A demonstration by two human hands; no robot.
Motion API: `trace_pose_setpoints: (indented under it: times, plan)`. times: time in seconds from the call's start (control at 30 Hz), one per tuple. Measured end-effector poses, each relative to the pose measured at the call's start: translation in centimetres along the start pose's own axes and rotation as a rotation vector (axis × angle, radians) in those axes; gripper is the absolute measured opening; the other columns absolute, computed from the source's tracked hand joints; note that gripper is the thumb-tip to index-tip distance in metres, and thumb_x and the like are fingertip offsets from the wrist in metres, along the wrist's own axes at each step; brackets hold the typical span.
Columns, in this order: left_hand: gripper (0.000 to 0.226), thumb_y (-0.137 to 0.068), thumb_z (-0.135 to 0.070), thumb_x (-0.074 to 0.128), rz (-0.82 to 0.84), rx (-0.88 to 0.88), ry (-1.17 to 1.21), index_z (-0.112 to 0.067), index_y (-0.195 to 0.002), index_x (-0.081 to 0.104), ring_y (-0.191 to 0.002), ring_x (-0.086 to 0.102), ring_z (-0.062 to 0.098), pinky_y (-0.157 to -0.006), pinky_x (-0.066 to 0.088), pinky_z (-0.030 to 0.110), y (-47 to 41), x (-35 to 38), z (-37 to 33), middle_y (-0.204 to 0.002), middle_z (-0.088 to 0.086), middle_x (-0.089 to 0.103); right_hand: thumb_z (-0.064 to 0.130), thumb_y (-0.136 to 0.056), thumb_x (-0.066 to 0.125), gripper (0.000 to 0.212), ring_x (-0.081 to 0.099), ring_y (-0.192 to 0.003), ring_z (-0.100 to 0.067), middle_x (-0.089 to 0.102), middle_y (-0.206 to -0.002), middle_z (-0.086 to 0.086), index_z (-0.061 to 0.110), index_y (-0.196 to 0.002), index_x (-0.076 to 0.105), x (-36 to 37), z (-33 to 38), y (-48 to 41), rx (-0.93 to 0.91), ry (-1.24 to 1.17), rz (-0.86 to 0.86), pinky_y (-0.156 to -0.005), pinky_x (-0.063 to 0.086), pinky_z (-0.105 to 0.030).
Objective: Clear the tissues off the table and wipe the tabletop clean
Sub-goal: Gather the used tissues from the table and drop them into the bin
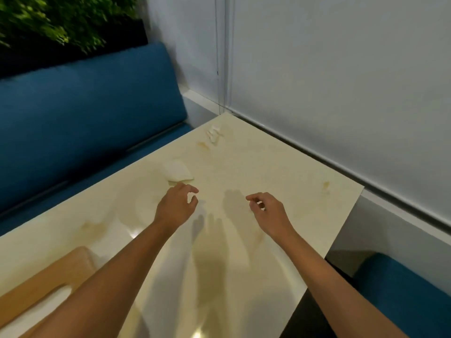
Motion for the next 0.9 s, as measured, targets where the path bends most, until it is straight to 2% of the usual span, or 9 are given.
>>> trace_pose_setpoints:
  times: [0.13,0.27,0.37,0.5,0.6,0.67,0.73,0.9]
  plan:
    - [0.038,-0.091,-0.029,0.055,0.013,-0.109,-0.056,-0.014,-0.126,0.053,-0.117,0.048,0.025,-0.096,0.039,0.034,-3.3,-0.2,2.0,-0.132,0.005,0.049,0.012,-0.094,0.048,0.022,0.052,-0.082,-0.01,0.059,-0.112,-0.003,0.014,-0.107,0.065,1.0,0.8,-5.0,-0.044,0.022,0.064,-0.067,0.036,-0.012]
    - [0.05,-0.089,-0.035,0.058,0.015,-0.233,-0.048,-0.015,-0.133,0.045,-0.123,0.044,0.023,-0.098,0.037,0.034,-6.5,0.2,3.2,-0.139,0.002,0.043,0.011,-0.094,0.047,0.022,0.051,-0.082,-0.01,0.059,-0.114,-0.004,0.013,-0.107,0.065,1.7,1.5,-10.5,-0.083,0.044,0.133,-0.075,0.036,-0.016]
    - [0.063,-0.085,-0.041,0.06,-0.009,-0.263,-0.087,-0.016,-0.138,0.038,-0.13,0.037,0.021,-0.105,0.033,0.035,-9.3,0.5,3.7,-0.145,0.002,0.038,0.009,-0.093,0.048,0.022,0.051,-0.084,-0.011,0.058,-0.114,-0.005,0.012,-0.107,0.065,2.1,1.9,-14.6,-0.109,0.059,0.143,-0.074,0.035,-0.016]
    - [0.087,-0.078,-0.055,0.062,0.075,-0.32,-0.216,-0.016,-0.145,0.023,-0.141,0.018,0.022,-0.114,0.021,0.038,-12.6,1.8,4.9,-0.154,0.002,0.02,0.008,-0.092,0.049,0.023,0.055,-0.091,-0.016,0.057,-0.117,-0.006,0.012,-0.11,0.063,2.8,2.4,-19.1,-0.134,0.04,0.143,-0.084,0.041,-0.022]
    - [0.096,-0.075,-0.063,0.061,0.15,-0.379,-0.263,-0.017,-0.147,0.016,-0.143,0.012,0.024,-0.116,0.017,0.04,-14.4,2.8,6.4,-0.156,0.003,0.013,0.009,-0.092,0.05,0.026,0.056,-0.102,-0.02,0.054,-0.119,-0.006,0.012,-0.116,0.059,3.4,3.3,-22.4,-0.16,0.054,0.149,-0.092,0.043,-0.028]
    - [0.09,-0.074,-0.065,0.059,0.219,-0.406,-0.318,-0.017,-0.143,0.024,-0.139,0.022,0.026,-0.113,0.023,0.041,-15.3,3.5,7.0,-0.152,0.005,0.024,0.011,-0.092,0.05,0.028,0.054,-0.108,-0.022,0.052,-0.122,-0.007,0.012,-0.12,0.057,4.2,3.9,-24.8,-0.177,0.081,0.154,-0.096,0.041,-0.031]
    - [0.074,-0.077,-0.062,0.057,0.248,-0.394,-0.381,-0.016,-0.131,0.037,-0.126,0.038,0.026,-0.102,0.033,0.039,-15.8,3.8,7.0,-0.138,0.004,0.041,0.012,-0.092,0.051,0.03,0.051,-0.112,-0.025,0.051,-0.124,-0.009,0.011,-0.122,0.055,5.1,4.3,-27.1,-0.193,0.123,0.156,-0.097,0.04,-0.033]
    - [0.035,-0.094,-0.028,0.042,0.134,-0.386,-0.353,-0.015,-0.126,0.047,-0.111,0.052,0.024,-0.08,0.04,0.031,-16.3,2.7,7.2,-0.125,0.002,0.053,0.016,-0.092,0.05,0.038,0.045,-0.119,-0.029,0.047,-0.131,-0.011,0.012,-0.13,0.048,8.3,5.3,-32.1,-0.237,0.242,0.185,-0.097,0.038,-0.037]
Point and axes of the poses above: each hand's wrist, its own y-axis away from the middle knuckle, its own x-axis out of the palm, z = x × y, the point moved 8 cm from there along -y, towards the middle knuckle
